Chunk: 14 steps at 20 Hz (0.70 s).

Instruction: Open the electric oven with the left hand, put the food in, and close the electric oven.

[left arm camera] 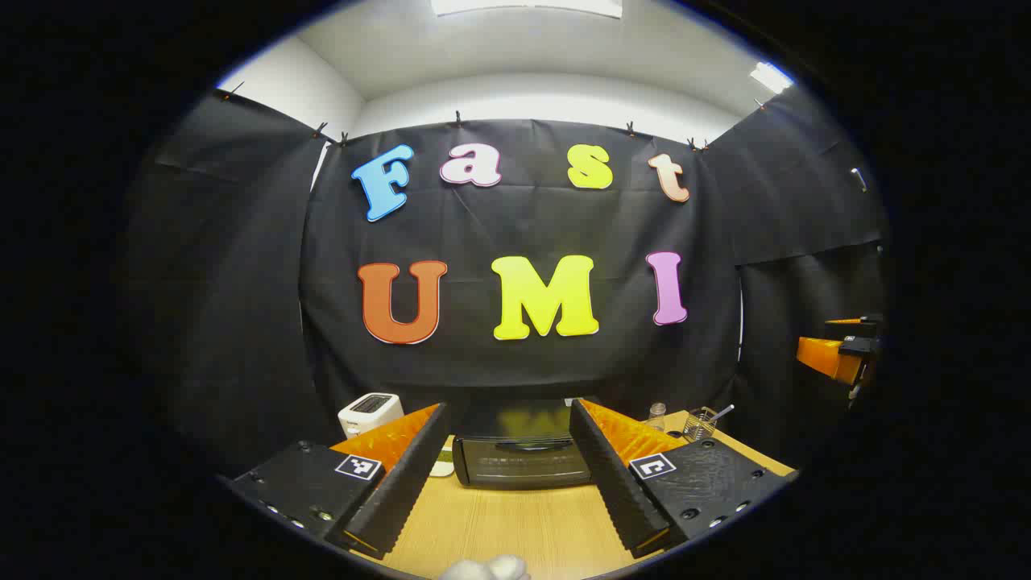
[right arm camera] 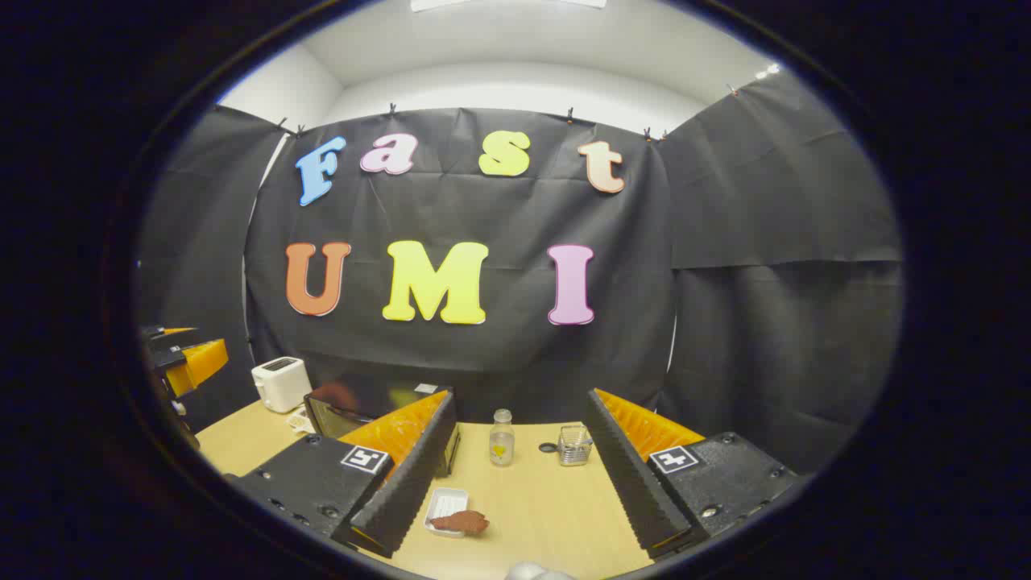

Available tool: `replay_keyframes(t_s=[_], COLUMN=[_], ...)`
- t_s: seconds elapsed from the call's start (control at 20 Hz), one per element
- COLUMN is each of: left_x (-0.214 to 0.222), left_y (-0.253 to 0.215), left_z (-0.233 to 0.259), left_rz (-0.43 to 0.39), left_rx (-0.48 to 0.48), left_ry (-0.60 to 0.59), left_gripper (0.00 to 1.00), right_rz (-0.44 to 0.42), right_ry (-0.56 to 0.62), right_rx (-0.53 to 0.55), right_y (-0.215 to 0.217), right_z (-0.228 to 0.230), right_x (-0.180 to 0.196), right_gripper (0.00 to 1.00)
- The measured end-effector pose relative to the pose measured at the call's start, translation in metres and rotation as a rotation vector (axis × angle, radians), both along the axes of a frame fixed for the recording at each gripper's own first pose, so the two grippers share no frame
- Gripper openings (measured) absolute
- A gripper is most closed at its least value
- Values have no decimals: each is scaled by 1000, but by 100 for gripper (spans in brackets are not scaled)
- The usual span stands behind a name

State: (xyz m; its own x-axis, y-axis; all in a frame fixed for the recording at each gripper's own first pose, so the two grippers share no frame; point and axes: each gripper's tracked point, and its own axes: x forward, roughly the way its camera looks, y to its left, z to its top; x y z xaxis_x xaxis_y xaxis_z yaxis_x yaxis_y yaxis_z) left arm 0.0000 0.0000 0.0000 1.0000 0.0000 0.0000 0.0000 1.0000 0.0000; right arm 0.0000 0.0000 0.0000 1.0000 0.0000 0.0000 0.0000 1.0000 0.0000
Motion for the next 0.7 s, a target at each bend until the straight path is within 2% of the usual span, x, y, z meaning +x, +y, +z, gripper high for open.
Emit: replay_keyframes(t_s=[0.7], left_x=[47], left_y=[-5], left_z=[-23], left_rz=[-9], left_rx=[16], left_ry=[15], left_gripper=[96], right_rz=[-25], right_ry=[43], right_rx=[-16], right_y=[-9], right_z=[-12], right_x=[12], right_gripper=[100])
